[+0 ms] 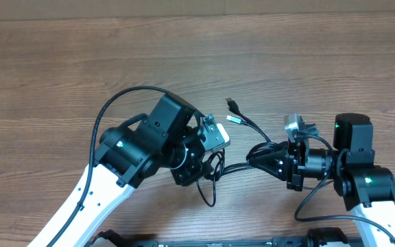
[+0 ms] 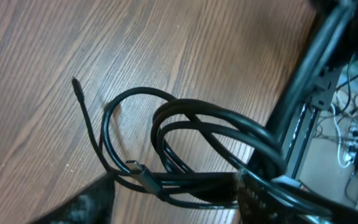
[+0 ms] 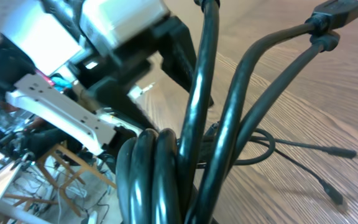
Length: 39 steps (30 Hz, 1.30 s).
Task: Untangle cables
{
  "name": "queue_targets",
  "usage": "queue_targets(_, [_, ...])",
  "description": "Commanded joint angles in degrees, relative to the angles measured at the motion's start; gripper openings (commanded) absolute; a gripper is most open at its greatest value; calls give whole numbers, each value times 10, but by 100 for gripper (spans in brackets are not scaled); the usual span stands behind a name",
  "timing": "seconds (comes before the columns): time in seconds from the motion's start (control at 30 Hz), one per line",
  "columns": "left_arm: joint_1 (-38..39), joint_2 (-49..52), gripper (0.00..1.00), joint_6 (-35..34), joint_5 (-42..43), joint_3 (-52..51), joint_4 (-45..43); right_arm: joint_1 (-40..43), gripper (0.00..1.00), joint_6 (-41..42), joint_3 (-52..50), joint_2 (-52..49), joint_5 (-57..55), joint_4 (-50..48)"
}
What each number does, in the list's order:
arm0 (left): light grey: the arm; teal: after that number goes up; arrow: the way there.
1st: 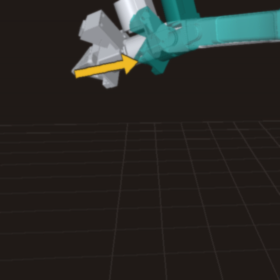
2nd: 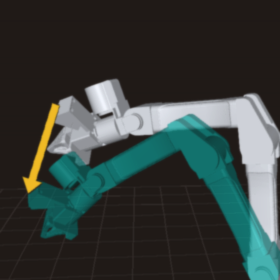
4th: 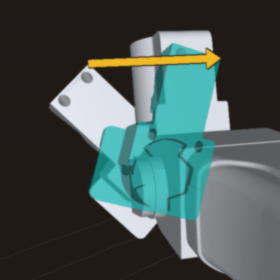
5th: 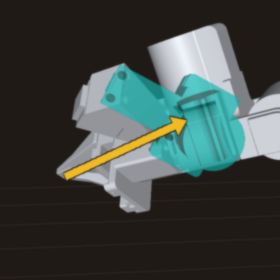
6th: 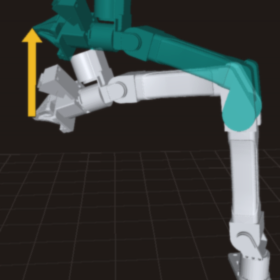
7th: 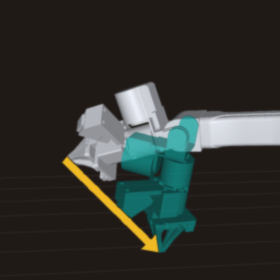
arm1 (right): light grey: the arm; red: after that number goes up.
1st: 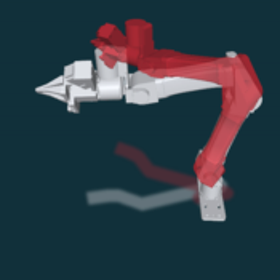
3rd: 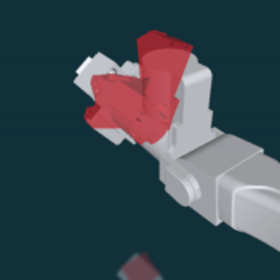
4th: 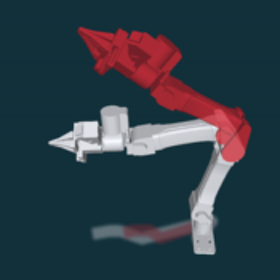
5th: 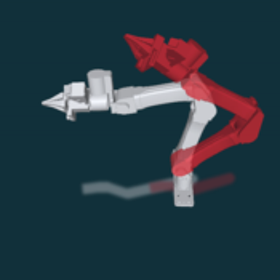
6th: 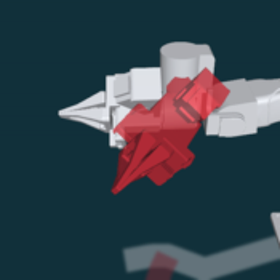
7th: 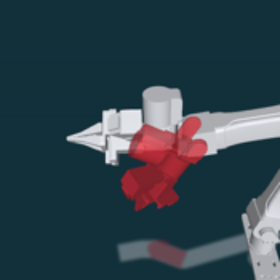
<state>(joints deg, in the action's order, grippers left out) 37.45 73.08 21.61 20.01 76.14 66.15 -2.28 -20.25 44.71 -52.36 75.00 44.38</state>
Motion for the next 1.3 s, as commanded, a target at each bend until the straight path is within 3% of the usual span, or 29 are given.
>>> queue_targets(0.0, [-3,-9,54,96,25,9,3,1,4,-10,10,3,74,-17])
queue_targets(0.13, [-3,-8,56,151,78,9,-6,1,4,-10,10,2,128,-41])
queue_targets(0.4, [-3,-8,57,151,93,9,-73,0,4,-8,10,3,150,-50])
queue_targets(0.63, [-3,5,58,151,175,9,-97,0,4,-6,10,3,150,-49])
queue_targets(0.73, [-3,21,74,151,209,9,-94,0,4,-6,10,3,150,-47])
queue_targets(0.93, [-3,52,79,153,223,9,-83,1,4,8,10,3,149,-51])
queue_targets(1.0, [-3,59,67,162,234,9,-82,1,4,7,10,3,149,-51])
queue_targets(1.1, [-3,61,34,162,235,9,-82,1,4,7,10,3,149,-53])
queue_targets(1.17, [-3,61,4,162,235,9,-83,1,4,7,10,3,149,-53])
queue_targets(1.27, [-3,61,4,161,235,9,-84,1,4,7,10,2,149,-53])
